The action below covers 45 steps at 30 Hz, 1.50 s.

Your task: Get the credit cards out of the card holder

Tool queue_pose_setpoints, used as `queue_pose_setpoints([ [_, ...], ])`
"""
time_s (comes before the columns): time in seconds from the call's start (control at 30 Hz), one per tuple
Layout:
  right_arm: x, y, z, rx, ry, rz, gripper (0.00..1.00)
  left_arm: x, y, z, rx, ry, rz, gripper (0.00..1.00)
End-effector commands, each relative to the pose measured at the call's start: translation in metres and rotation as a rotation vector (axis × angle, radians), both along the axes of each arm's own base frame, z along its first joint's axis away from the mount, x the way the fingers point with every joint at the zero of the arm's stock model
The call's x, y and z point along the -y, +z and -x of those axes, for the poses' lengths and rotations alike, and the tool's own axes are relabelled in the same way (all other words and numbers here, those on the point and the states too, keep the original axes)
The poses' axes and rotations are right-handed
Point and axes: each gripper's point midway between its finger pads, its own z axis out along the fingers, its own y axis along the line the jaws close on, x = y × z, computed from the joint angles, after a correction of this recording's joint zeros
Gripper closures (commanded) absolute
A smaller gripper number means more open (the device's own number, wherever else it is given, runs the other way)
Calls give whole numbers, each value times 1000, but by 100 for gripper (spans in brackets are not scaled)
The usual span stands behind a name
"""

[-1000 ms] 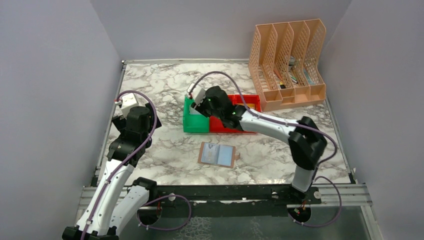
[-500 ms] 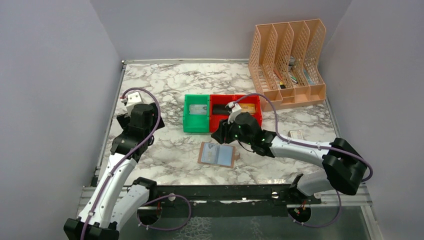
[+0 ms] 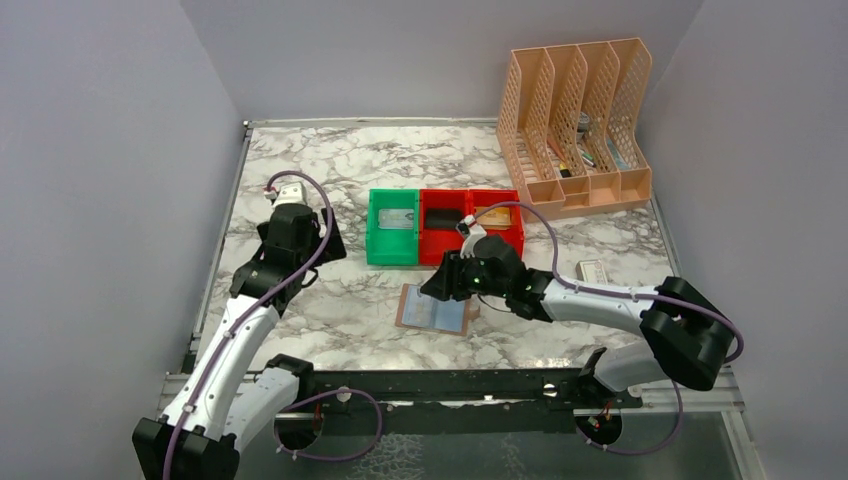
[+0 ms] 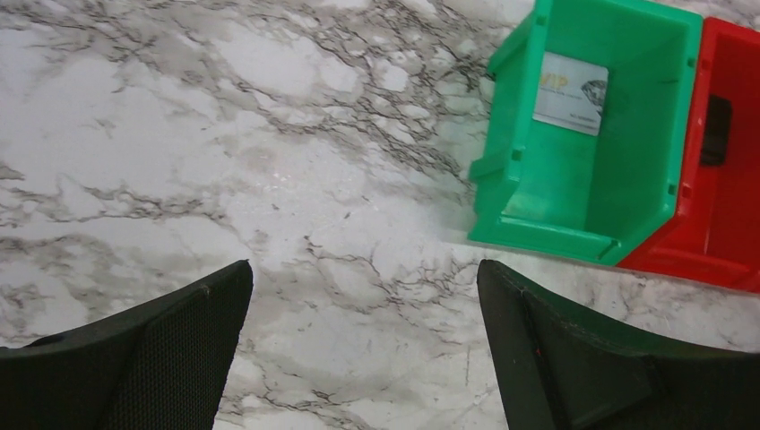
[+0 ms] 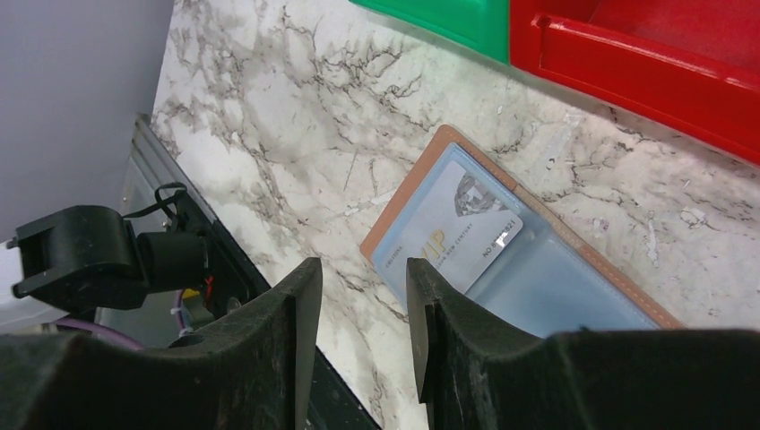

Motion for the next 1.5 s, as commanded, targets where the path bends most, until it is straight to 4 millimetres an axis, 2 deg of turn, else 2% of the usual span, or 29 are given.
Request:
queue_pose_setpoints([
  [0.0, -3, -4, 9, -78, 10, -28, 59, 38, -7, -2, -20, -164, 136, 1],
  [0.13, 0, -12, 16, -135, -8, -33, 60, 69, -11, 6, -46, -261, 279, 1],
  [0.3, -1, -26, 27, -206, 6, -53, 62, 119, -12, 23, -100, -439, 506, 1],
  [0.43, -4, -42, 34, -274, 34, -31, 66, 139, -31, 40, -178, -504, 531, 6],
  [0.57, -2, -58, 33, -305, 11, 10, 69, 155, -49, 55, -235, -543, 498, 13],
  [0.8, 1, -64, 23, -280, -24, 66, 70, 172, -76, 62, -315, -569, 395, 27],
  [0.97, -8, -56, 15, -240, 1, 61, 70, 178, -84, 61, -320, -571, 361, 28],
  [1.07, -1, -74, 12, -283, -46, 142, 71, 182, -84, 59, -316, -566, 367, 28],
  [1.2, 9, -89, 19, -324, -73, 157, 72, 184, -86, 57, -312, -560, 375, 29],
  [1.47, 28, -96, 26, -315, -104, 178, 71, 194, -103, 69, -367, -613, 381, 35],
])
